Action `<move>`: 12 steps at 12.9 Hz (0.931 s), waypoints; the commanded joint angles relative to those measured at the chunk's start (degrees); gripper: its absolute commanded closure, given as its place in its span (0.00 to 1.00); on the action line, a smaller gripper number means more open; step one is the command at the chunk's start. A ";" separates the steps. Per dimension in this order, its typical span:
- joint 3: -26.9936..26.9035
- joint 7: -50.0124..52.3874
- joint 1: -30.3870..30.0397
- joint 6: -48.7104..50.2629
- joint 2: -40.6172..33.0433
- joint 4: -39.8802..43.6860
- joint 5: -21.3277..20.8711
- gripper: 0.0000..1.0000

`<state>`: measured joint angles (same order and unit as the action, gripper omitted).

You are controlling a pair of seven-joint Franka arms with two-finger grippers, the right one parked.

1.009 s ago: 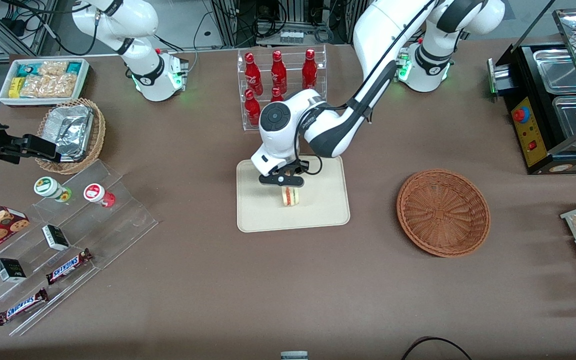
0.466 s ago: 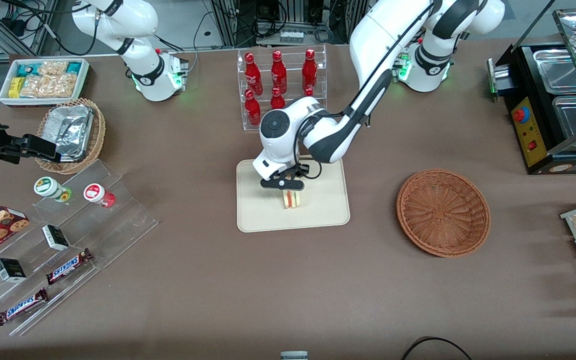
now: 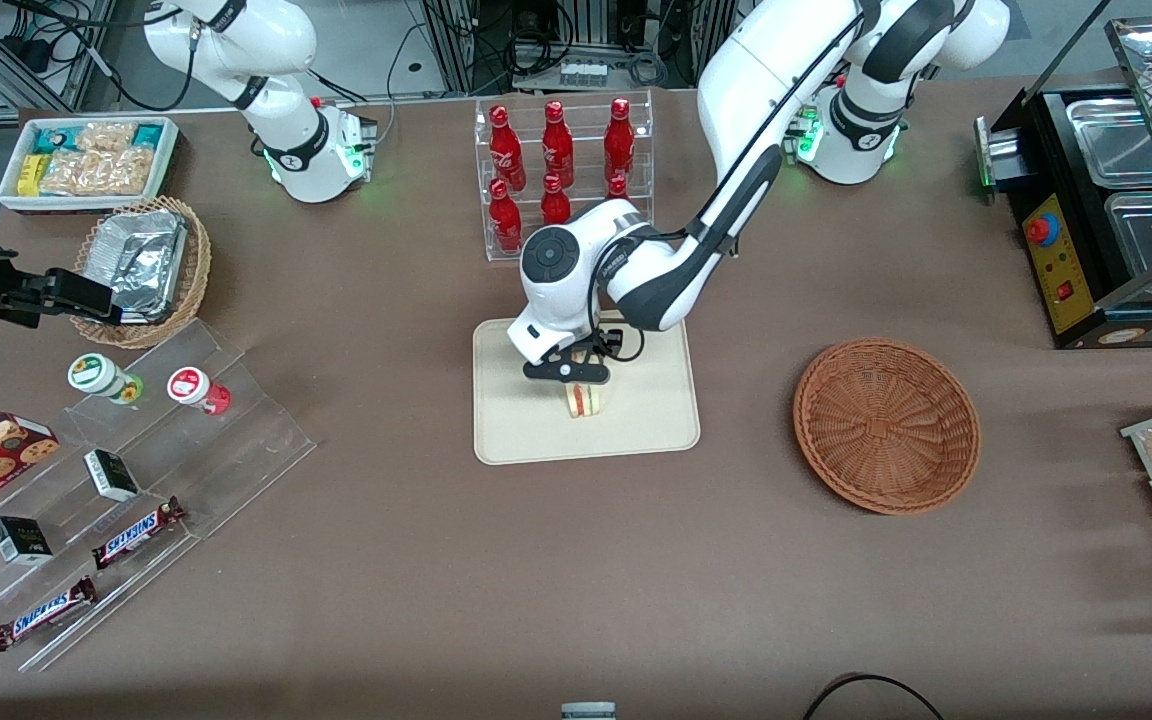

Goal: Place sandwich from basket to tray

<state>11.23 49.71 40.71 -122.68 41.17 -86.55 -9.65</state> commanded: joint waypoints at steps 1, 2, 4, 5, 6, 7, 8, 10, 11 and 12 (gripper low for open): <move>-0.60 3.45 -0.71 3.75 -4.68 0.16 -0.81 0.00; -0.51 5.38 -1.67 4.20 -6.70 0.24 -0.63 0.00; -0.60 6.19 -2.38 7.34 -10.92 0.07 -0.45 0.00; -0.51 5.93 -3.95 11.11 -13.20 0.24 -0.37 0.00; -0.51 5.66 -5.10 13.76 -15.92 0.24 0.07 0.00; -0.42 5.14 -7.20 15.53 -18.21 0.07 0.60 0.00; -0.33 4.70 -8.70 17.20 -19.97 0.07 1.47 0.00; -0.33 0.94 -11.59 20.45 -23.14 0.07 2.27 0.00; -0.33 -1.52 -13.09 22.29 -24.55 0.16 3.32 0.00; -0.42 -4.59 -15.20 23.88 -25.78 0.07 4.37 0.00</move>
<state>10.45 49.55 28.64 -101.12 18.39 -84.98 -7.41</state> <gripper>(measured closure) 0.000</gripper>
